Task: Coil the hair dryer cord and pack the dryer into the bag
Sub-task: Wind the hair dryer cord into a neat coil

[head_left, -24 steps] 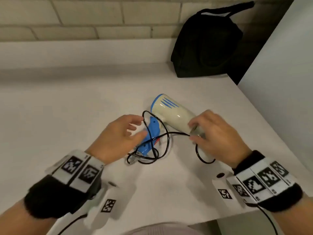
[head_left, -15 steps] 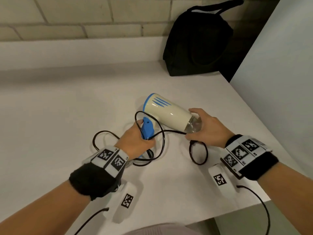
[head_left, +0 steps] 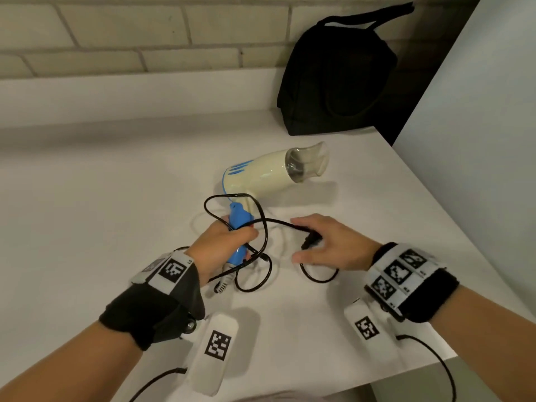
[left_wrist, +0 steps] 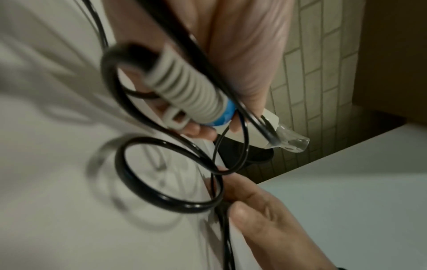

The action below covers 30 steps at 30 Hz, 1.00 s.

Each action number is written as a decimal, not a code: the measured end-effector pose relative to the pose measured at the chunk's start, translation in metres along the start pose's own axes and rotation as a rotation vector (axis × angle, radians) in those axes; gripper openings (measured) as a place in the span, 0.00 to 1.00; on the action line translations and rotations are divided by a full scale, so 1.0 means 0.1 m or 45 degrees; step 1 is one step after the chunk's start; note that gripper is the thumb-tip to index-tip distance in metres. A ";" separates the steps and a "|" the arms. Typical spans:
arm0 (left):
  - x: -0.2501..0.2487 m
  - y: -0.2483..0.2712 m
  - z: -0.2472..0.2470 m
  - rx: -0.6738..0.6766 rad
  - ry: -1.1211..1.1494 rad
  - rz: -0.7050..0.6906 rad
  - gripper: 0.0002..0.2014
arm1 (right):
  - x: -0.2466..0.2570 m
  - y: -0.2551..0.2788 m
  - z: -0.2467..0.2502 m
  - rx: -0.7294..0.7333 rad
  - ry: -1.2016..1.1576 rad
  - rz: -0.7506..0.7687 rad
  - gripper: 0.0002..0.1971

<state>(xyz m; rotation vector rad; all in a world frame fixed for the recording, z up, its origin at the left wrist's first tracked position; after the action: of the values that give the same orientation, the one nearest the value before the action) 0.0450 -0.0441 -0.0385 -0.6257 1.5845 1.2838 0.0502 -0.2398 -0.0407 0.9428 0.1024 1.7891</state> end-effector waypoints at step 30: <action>-0.05 -0.03 -0.04 0.111 0.885 0.121 0.04 | -0.61 0.90 0.93 -0.680 -0.250 0.186 0.16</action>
<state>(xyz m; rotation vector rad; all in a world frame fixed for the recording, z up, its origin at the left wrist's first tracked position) 0.0477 -0.0497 -0.0356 -1.0223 2.2397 1.1120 0.0487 -0.3623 0.0339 0.7398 -0.5559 1.7167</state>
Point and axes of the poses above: each hand's wrist, its own y-axis away from the middle knuckle, its own z-axis out of the back of the hand, x = y × z, the point moved 2 cm from there along -y, towards the middle knuckle, and after that the axes turned 10 degrees about x, right-handed, at the moved point
